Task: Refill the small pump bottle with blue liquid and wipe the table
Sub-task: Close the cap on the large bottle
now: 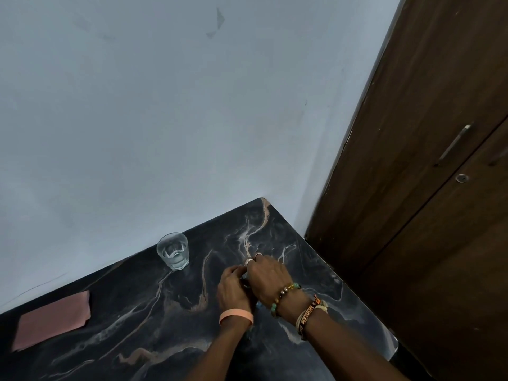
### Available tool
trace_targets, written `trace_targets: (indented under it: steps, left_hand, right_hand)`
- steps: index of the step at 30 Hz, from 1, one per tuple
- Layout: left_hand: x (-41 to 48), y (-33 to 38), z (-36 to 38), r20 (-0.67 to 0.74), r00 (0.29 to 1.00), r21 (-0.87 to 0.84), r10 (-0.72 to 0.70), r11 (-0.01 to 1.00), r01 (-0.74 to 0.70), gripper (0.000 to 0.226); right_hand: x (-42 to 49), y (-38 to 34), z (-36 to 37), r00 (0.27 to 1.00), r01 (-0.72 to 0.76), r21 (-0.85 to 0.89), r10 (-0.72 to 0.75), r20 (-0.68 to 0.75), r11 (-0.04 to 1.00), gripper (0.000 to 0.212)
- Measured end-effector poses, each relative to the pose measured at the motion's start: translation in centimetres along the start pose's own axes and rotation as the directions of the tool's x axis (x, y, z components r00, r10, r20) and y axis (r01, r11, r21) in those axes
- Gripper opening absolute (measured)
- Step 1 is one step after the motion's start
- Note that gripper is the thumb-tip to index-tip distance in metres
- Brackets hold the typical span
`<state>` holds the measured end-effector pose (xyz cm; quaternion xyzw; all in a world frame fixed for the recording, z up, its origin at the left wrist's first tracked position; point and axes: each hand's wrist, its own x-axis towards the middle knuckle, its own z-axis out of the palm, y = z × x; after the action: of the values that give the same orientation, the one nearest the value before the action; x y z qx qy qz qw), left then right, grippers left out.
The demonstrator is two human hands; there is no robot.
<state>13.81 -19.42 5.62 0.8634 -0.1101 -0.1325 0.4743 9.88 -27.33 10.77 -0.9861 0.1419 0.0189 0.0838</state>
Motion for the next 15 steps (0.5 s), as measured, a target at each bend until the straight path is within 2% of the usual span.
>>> trace_targets:
  steps: [2,6,8,10,11,13,15]
  left_hand:
    - [0.10,0.00,0.20,-0.012,1.000,0.022,0.006,1.000,-0.005,0.020]
    - [0.25,-0.09,0.49,-0.036,0.999,-0.036,-0.004,0.999,0.003,0.016]
    - [0.20,-0.06,0.45,-0.082,0.996,-0.067,-0.025,0.998,0.020,0.014]
    - [0.06,0.29,0.40,-0.076,0.995,-0.172,-0.067,0.984,0.053,0.017]
    - [0.05,0.31,0.41,-0.054,0.994,-0.203,-0.099,0.975,0.086,0.020]
    - [0.07,0.14,0.43,-0.053,0.994,-0.151,-0.092,0.985,0.083,0.021]
    - [0.11,-0.04,0.57,-0.065,0.994,-0.139,-0.083,0.988,0.074,0.021]
  right_hand:
    - [-0.04,0.02,0.13,1.000,0.007,0.027,-0.007,0.011,1.000,0.041]
    - [0.15,0.06,-0.09,1.000,-0.023,0.017,0.023,0.007,1.000,0.022]
    - [0.18,0.05,-0.10,1.000,-0.017,0.025,0.018,-0.008,1.000,0.028]
    - [0.06,0.13,0.12,1.000,-0.001,0.054,0.001,-0.008,0.999,0.043]
    - [-0.02,0.13,0.18,1.000,0.001,0.052,-0.001,0.000,0.999,0.042]
    - [-0.02,0.22,0.16,1.000,-0.008,0.045,0.008,0.010,0.999,0.028]
    - [0.05,0.15,-0.05,1.000,-0.022,0.047,0.021,0.010,0.999,0.027]
